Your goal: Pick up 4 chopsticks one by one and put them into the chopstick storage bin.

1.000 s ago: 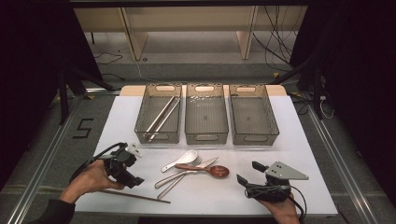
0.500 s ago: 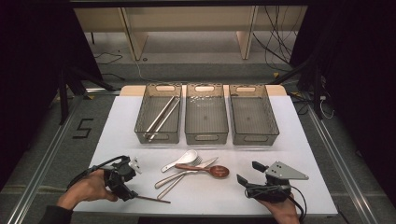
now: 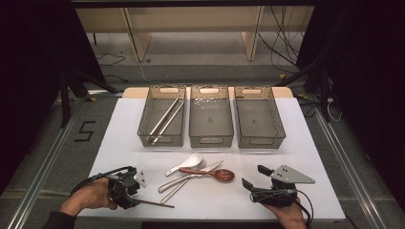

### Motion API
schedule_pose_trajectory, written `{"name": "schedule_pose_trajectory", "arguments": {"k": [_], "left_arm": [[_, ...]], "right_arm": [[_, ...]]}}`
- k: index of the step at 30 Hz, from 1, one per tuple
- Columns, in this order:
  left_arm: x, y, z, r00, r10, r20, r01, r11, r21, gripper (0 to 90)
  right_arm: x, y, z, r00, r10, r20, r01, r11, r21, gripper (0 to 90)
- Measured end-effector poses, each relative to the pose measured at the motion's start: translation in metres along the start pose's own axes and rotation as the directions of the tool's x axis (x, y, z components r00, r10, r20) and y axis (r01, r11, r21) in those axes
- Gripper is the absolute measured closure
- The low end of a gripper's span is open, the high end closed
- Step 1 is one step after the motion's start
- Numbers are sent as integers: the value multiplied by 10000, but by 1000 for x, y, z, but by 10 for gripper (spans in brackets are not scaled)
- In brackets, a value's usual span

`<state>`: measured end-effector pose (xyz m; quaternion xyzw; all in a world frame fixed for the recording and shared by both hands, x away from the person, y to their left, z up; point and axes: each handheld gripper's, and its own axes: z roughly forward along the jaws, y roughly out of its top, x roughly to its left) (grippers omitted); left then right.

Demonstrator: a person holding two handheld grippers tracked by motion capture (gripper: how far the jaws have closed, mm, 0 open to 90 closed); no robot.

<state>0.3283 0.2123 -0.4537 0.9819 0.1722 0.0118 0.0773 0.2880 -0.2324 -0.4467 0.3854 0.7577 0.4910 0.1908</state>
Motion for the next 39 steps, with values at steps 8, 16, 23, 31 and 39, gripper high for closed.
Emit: {"name": "schedule_pose_trajectory", "arguments": {"k": [8, 16, 23, 31, 39], "left_arm": [[0, 1, 4, 9991, 415, 104, -419, 9980, 474, 690], [-2, 0, 8, 9953, 957, 141, -966, 9914, 885, 746], [-6, 0, 8, 9884, 1508, 170, -1518, 9826, 1074, 789], [-10, -1, 7, 9776, 2093, 225, -2105, 9708, 1151, 815], [-13, -3, 8, 9727, 2268, 499, -2310, 9670, 1073, 836]], "right_arm": [[0, 0, 0, 10000, 18, -4, -18, 10000, -7, 259], [0, 0, 0, 10000, -20, -17, 20, 10000, 15, 259], [0, 0, 0, 10000, -23, -42, 23, 10000, 26, 259], [0, 0, 1, 10000, -41, -55, 41, 10000, 70, 259], [0, 0, 1, 10000, -36, -53, 36, 10000, 81, 259]]}}
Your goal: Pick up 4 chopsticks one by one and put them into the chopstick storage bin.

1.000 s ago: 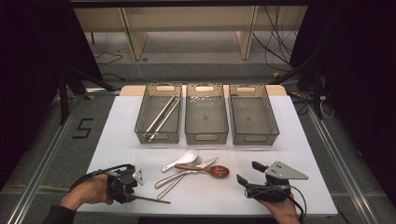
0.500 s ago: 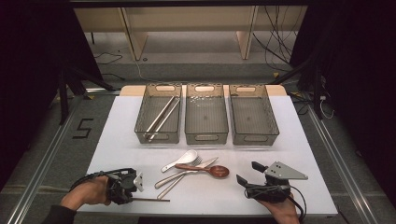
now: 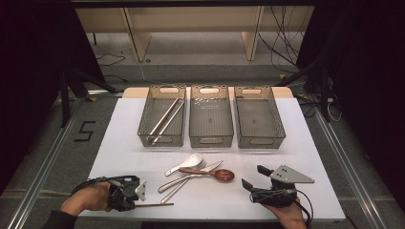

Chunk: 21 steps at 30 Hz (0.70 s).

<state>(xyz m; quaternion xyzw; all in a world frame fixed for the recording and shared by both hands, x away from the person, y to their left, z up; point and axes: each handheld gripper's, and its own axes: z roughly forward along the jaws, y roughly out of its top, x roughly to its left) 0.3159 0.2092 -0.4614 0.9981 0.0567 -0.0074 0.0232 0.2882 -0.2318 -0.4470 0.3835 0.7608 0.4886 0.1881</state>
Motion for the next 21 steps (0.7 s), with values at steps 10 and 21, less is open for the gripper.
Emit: {"name": "schedule_pose_trajectory", "arguments": {"k": [10, 21], "left_arm": [[0, -1, -3, 9998, 199, 85, -198, 9998, -53, 844], [-2, 4, -17, 9996, 215, 167, -209, 9992, -349, 847]], "right_arm": [[0, 0, 0, 10000, -3, -11, 3, 10000, -2, 259], [0, 0, 0, 10000, 6, -25, -7, 10000, -22, 258]]}}
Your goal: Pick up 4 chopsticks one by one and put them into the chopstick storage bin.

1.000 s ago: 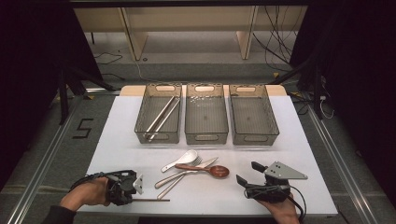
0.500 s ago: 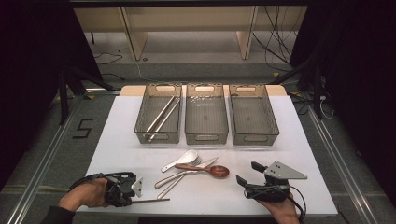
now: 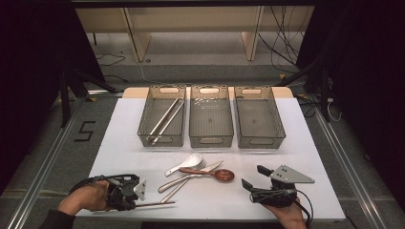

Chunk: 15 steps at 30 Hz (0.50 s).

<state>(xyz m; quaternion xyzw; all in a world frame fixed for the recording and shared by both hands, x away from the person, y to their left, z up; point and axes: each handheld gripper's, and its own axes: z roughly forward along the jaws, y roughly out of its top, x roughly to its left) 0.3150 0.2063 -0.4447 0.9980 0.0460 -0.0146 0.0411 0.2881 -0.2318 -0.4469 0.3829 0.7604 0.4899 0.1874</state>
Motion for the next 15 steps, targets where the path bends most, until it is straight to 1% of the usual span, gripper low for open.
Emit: {"name": "schedule_pose_trajectory", "arguments": {"k": [2, 4, 6, 7, 9, 12, 14, 15], "left_arm": [[-1, 2, -2, 10000, -97, 15, 97, 9998, -147, 847], [0, 4, -5, 9999, -6, 130, 9, 9997, -224, 847], [0, 6, -8, 9999, -46, 94, 49, 9994, -354, 847], [1, 7, -9, 10000, 9, 45, -8, 9995, -325, 847], [3, 9, -12, 9997, -240, 94, 245, 9979, -602, 847], [7, 14, -18, 9989, -473, -60, 466, 9951, -877, 847], [11, 17, -22, 9966, -800, -179, 773, 9898, -1197, 846], [14, 18, -24, 9955, -893, -317, 844, 9876, -1326, 846]], "right_arm": [[0, 0, 0, 10000, 6, 4, -6, 10000, 2, 258], [0, 0, 0, 10000, 22, -7, -22, 10000, 3, 258], [0, 0, 0, 10000, 1, -6, -1, 10000, 7, 258], [0, 0, 0, 10000, -2, -8, 2, 10000, -4, 258], [0, 0, 0, 10000, 15, -6, -15, 10000, 3, 258], [0, 0, 0, 10000, 8, -9, -8, 10000, -6, 258], [0, 0, 0, 10000, 11, -8, -11, 10000, -6, 258], [0, 0, 0, 10000, 19, -7, -19, 10000, -7, 258]]}}
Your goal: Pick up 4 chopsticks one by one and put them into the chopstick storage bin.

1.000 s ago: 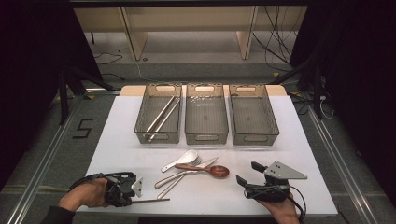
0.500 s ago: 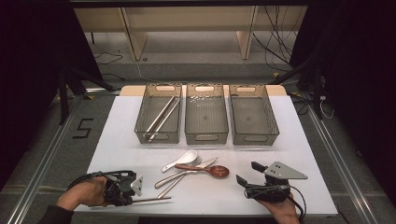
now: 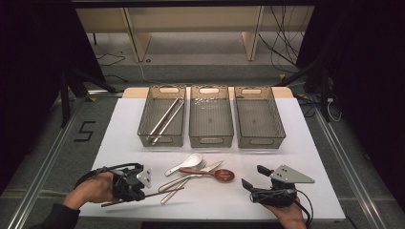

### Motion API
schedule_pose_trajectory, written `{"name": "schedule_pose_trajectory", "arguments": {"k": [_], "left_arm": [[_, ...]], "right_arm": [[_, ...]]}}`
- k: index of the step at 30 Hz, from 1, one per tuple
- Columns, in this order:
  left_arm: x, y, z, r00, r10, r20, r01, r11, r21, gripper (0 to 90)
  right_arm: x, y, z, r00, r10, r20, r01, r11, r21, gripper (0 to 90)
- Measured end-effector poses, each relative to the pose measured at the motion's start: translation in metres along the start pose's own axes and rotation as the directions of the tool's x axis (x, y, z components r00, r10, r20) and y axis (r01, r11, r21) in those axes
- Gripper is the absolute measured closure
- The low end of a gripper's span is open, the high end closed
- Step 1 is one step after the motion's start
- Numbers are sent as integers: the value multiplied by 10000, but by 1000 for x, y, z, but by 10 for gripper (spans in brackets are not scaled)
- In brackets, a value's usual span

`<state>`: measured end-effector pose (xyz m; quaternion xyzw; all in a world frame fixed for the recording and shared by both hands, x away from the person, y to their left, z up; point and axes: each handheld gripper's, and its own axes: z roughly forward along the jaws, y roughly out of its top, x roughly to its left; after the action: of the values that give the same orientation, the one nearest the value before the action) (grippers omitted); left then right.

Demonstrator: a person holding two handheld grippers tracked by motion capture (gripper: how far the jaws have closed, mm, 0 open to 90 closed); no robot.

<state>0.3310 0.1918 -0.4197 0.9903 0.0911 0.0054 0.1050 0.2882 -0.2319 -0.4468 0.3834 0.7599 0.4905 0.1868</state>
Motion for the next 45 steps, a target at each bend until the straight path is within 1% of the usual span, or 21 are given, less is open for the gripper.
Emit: {"name": "schedule_pose_trajectory", "arguments": {"k": [4, 7, 12, 13, 16, 18, 19, 21, 22, 24, 27, 29, 31, 34, 38, 39, 40, 42, 43, 44, 45], "left_arm": [[14, 6, -6, 9970, -706, -325, 686, 9959, -594, 846], [23, 11, -9, 9901, -1283, -562, 1218, 9868, -1066, 847], [39, 19, -19, 9720, -2207, -805, 2031, 9617, -1841, 846], [43, 20, -21, 9656, -2431, -918, 2217, 9550, -1972, 846], [51, 24, -27, 9551, -2775, -1036, 2499, 9427, -2210, 846], [57, 26, -32, 9459, -3054, -1096, 2708, 9291, -2519, 846], [60, 27, -34, 9449, -3067, -1148, 2694, 9274, -2597, 846], [65, 29, -39, 9348, -3338, -1214, 2881, 9124, -2907, 846], [69, 30, -42, 9276, -3525, -1240, 3022, 9028, -3059, 846], [76, 31, -46, 9189, -3732, -1279, 3160, 8905, -3274, 846], [87, 33, -53, 8988, -4180, -1323, 3485, 8642, -3628, 846], [93, 35, -56, 8894, -4369, -1342, 3591, 8496, -3863, 846], [98, 36, -58, 8822, -4523, -1310, 3700, 8379, -4014, 846], [103, 39, -60, 8741, -4673, -1325, 3793, 8272, -4146, 846], [111, 42, -62, 8567, -5001, -1264, 4044, 8032, -4374, 846], [113, 42, -63, 8550, -5034, -1245, 4074, 8006, -4394, 846], [116, 43, -64, 8449, -5197, -1265, 4171, 7882, -4525, 846], [121, 44, -68, 8362, -5335, -1266, 4247, 7762, -4659, 846], [124, 45, -70, 8333, -5383, -1261, 4239, 7685, -4792, 846], [127, 46, -72, 8349, -5365, -1228, 4192, 7646, -4895, 846], [129, 46, -74, 8342, -5384, -1195, 4199, 7605, -4952, 846]], "right_arm": [[0, 0, 0, 10000, -7, -1, 7, 10000, -3, 258], [0, 0, 0, 10000, -15, -1, 15, 10000, -2, 258], [0, 0, 0, 10000, -4, 17, 4, 10000, -9, 258], [0, 0, -1, 10000, 0, 15, 0, 10000, -12, 258], [0, 0, -1, 10000, -15, -1, 15, 10000, -24, 258], [0, 0, -1, 10000, -8, -7, 8, 10000, -21, 258], [0, 0, -1, 10000, -3, 4, 3, 10000, -20, 258], [0, 0, -1, 10000, 15, 7, -15, 10000, -22, 258], [0, 0, -1, 10000, 10, 8, -10, 10000, -19, 258], [0, 0, -1, 10000, -11, -5, 11, 10000, -22, 258], [0, 0, -1, 10000, -15, -12, 15, 10000, -21, 258], [0, 0, -1, 10000, -9, -10, 9, 10000, -25, 259], [0, 0, -1, 10000, -2, -10, 2, 10000, -28, 258], [0, 0, -1, 10000, -9, -16, 9, 10000, -26, 258], [0, 0, -1, 10000, 2, -10, -2, 10000, -31, 258], [0, 0, -1, 10000, 6, -9, -6, 10000, -33, 258], [0, 0, -1, 10000, 8, -8, -8, 10000, -34, 258], [-1, 0, -1, 10000, 1, -8, -1, 10000, -21, 258], [-1, 0, -1, 10000, 5, -7, -5, 10000, -17, 258], [-1, 0, -1, 10000, -12, -14, 12, 10000, -13, 258], [-1, 0, 0, 10000, -15, -15, 15, 10000, -14, 259]]}}
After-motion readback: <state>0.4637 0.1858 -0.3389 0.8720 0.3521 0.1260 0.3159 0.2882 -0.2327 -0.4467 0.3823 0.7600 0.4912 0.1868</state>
